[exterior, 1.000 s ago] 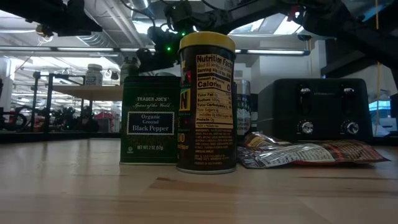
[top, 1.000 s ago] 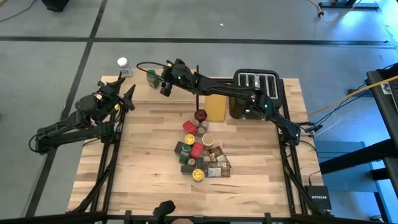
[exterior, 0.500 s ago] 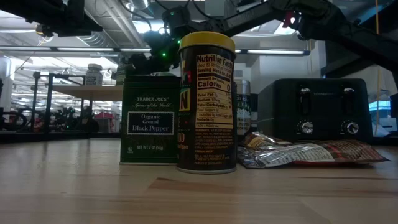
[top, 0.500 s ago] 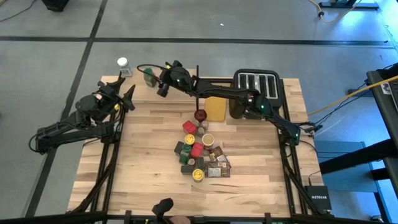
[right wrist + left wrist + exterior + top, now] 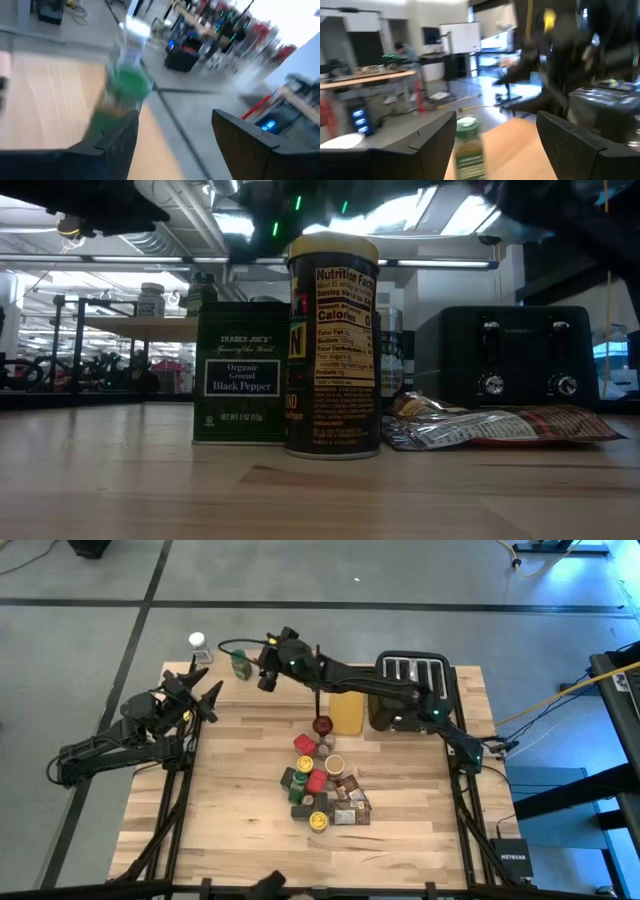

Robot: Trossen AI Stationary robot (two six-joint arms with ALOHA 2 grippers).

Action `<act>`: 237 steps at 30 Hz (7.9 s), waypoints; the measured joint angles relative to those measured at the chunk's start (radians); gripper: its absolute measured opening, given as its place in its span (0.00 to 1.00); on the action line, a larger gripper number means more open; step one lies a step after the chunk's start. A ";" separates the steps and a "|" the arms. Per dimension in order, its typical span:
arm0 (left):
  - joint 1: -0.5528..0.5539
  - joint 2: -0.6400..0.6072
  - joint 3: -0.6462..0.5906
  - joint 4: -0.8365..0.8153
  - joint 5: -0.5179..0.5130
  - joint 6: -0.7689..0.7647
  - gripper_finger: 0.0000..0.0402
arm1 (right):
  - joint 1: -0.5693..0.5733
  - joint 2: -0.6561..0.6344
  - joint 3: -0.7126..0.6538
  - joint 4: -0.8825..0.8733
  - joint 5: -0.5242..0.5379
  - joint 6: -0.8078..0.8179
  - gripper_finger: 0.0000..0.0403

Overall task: Shelf spices
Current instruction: Put the bottom green seasoning bottle on the shelf

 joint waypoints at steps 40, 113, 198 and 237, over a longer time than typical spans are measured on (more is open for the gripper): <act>0.116 0.797 0.000 0.438 -0.037 -0.057 0.67 | 0.023 -0.452 -0.015 -0.568 0.140 -0.015 0.64; 0.482 1.222 1.250 -0.986 0.224 -0.029 0.67 | -0.270 -0.452 -0.015 -0.574 -0.169 -0.151 0.64; 0.641 1.264 1.171 -1.108 0.207 -0.415 0.53 | -0.454 -0.454 -0.032 -0.747 -0.910 -0.252 0.64; 0.657 1.289 1.171 -1.120 0.178 -0.370 0.64 | -0.454 -0.453 -0.032 -0.748 -0.945 -0.269 0.64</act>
